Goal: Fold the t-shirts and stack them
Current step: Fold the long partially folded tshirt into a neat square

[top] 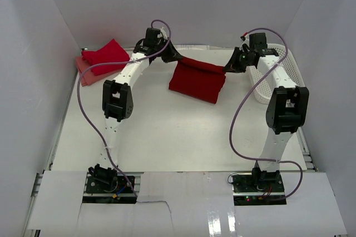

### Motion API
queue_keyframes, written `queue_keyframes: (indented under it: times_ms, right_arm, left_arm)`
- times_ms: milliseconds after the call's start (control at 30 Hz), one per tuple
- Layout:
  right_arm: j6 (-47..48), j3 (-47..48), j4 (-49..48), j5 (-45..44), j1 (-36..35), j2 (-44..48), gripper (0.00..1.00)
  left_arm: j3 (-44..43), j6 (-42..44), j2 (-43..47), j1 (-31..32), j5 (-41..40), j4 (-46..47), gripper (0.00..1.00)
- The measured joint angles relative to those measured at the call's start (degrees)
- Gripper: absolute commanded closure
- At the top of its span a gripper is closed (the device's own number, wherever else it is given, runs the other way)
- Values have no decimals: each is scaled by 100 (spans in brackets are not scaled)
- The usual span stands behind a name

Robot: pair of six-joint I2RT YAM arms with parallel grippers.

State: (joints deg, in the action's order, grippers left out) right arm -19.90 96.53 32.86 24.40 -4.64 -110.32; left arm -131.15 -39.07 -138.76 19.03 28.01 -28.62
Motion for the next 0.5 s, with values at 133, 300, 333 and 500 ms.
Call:
queue_keyframes:
  times_ms: [133, 300, 333, 500]
  right_arm:
    - [-22, 216, -212, 68, 166, -623, 92]
    - [-96, 227, -579, 142, 262, -1392, 79]
    - [-116, 254, -638, 144, 275, -1547, 68]
    - [-162, 431, -807, 125, 348, -2020, 36]
  left_arm:
    - [57, -170, -516, -55, 146, 704, 100]
    - [780, -424, -1027, -72, 199, 1974, 82]
    - [857, -487, -1167, -81, 203, 2181, 72]
    - [688, -782, -1355, -173, 483, 3075, 2]
